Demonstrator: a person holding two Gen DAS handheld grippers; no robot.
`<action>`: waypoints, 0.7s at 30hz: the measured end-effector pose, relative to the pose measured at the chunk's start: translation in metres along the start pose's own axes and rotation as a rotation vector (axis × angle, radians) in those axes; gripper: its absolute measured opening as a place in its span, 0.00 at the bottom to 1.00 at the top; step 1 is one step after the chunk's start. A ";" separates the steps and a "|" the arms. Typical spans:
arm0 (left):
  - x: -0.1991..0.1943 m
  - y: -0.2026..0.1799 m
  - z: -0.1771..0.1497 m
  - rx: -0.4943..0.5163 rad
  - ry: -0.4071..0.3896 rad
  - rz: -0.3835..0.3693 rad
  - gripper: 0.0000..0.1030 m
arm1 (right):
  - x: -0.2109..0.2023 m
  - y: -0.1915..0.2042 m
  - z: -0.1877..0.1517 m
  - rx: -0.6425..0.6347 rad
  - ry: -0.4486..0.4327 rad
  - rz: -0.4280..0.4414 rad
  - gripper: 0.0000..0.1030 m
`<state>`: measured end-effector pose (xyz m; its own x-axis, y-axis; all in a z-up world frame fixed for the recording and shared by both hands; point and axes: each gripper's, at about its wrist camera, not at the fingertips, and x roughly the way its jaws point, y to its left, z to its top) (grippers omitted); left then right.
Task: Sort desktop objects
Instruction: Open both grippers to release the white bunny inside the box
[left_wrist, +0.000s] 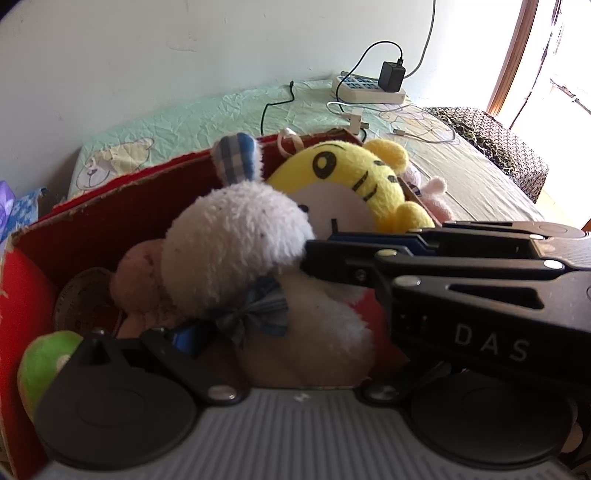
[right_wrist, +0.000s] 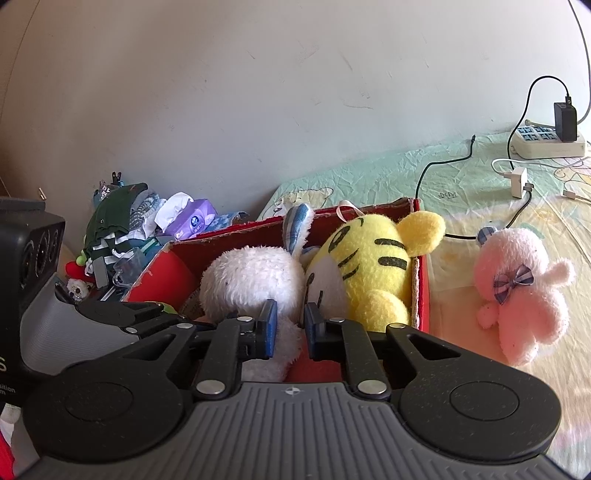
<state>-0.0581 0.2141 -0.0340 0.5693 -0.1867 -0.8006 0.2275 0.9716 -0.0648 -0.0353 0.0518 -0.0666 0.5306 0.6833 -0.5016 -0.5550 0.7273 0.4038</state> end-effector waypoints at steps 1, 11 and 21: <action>0.000 -0.001 0.000 0.002 -0.001 0.004 0.98 | 0.000 0.000 0.000 -0.001 -0.002 0.002 0.13; -0.002 -0.004 -0.001 -0.010 -0.007 0.030 1.00 | -0.002 0.001 0.001 -0.003 0.010 0.004 0.13; -0.011 -0.010 -0.002 -0.076 0.001 0.090 1.00 | -0.016 0.002 -0.003 0.092 -0.004 -0.003 0.23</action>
<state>-0.0682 0.2065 -0.0251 0.5838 -0.0978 -0.8059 0.1146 0.9927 -0.0375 -0.0466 0.0420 -0.0596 0.5344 0.6815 -0.5000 -0.4925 0.7318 0.4710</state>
